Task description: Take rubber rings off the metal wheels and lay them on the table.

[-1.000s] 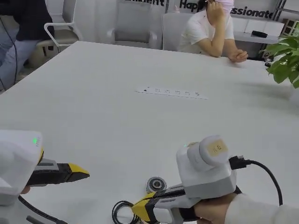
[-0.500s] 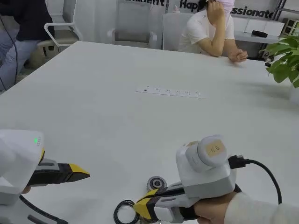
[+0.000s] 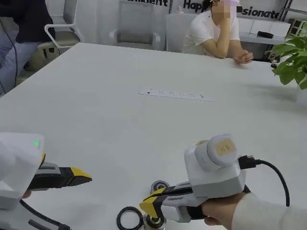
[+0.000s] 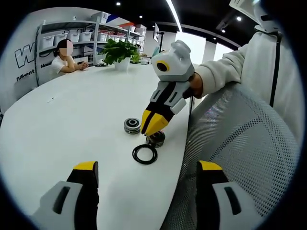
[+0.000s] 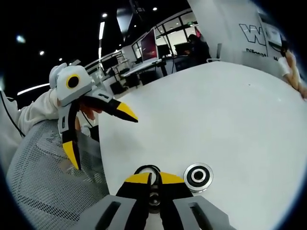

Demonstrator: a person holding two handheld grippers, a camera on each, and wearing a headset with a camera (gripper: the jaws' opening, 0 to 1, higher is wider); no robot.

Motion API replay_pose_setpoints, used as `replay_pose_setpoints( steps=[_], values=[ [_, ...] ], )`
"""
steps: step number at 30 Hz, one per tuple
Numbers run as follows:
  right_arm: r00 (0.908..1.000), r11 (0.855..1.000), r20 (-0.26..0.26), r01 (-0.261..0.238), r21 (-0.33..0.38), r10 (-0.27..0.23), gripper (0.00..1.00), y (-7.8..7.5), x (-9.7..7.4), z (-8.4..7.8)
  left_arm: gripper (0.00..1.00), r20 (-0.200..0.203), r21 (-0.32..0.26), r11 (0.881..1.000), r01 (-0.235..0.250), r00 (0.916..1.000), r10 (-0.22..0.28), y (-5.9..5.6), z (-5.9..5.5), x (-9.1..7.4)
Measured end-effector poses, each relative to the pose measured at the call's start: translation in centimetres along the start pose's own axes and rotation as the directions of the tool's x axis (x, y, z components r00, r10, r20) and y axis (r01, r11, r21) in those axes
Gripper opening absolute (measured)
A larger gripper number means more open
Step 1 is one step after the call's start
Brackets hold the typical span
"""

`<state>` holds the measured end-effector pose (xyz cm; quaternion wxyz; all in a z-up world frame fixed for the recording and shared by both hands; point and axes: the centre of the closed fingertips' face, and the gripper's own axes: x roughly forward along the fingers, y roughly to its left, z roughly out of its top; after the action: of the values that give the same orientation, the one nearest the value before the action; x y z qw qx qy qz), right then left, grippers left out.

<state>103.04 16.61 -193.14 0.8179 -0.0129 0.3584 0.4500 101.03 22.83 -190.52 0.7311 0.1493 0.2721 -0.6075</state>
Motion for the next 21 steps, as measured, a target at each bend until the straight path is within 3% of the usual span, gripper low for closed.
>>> replay_pose_setpoints(
  steps=[9, 15, 19, 21],
  values=[
    [0.9973, 1.0, 0.069, 0.025, 0.017, -0.026, 0.07, -0.7, -1.6, 1.8, 0.83, 0.016, 0.02, 1.0, -0.007, 0.9999, 0.007, -0.1, 0.9, -0.4],
    [0.9945, 1.0, 0.102, 0.025, -0.006, -0.024, 0.12, -0.2, -2.4, 3.0, 0.92, 0.102, 0.04, 0.999, -0.021, 0.9947, 0.017, -0.5, 3.8, -1.7],
    [0.9928, 0.996, 0.12, 0.021, -0.083, -0.011, 0.17, 0.4, -2.9, 3.9, 0.94, 0.105, 0.065, 0.998, -0.018, 0.9944, 0.011, -1.0, 4.4, -2.1],
    [0.9899, 0.996, 0.142, 0.009, -0.085, 0.004, 0.21, 0.8, -3.4, 4.6, 0.97, 0.093, 0.081, 0.997, -0.021, 0.9956, 0.013, -1.2, 4.5, -2.4]
  ],
)
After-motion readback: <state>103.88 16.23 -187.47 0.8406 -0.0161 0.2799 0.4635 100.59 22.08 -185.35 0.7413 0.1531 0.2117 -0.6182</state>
